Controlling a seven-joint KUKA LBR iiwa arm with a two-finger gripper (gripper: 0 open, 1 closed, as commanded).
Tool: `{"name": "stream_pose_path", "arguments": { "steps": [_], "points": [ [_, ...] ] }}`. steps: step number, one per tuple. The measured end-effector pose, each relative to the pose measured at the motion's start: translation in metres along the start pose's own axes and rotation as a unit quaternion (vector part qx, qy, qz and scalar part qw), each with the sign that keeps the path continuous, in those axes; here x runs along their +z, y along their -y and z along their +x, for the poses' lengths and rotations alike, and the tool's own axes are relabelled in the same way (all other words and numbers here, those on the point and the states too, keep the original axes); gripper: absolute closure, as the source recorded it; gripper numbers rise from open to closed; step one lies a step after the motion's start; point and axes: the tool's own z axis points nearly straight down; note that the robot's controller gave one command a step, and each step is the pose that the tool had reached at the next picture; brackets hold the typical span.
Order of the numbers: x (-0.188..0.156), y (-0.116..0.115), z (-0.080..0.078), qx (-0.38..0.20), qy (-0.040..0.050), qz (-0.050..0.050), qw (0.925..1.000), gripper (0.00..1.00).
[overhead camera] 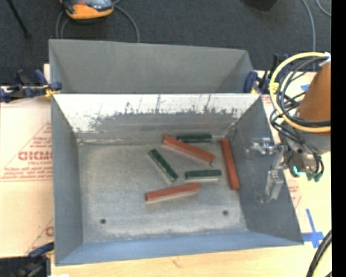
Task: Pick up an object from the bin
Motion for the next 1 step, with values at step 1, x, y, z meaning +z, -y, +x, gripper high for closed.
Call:
{"name": "stream_pose_path", "arguments": {
  "steps": [1],
  "points": [
    [-0.0039, -0.0005, -0.0016, -0.002, 0.0038, 0.001, 1.0, 0.0]
  ]
}}
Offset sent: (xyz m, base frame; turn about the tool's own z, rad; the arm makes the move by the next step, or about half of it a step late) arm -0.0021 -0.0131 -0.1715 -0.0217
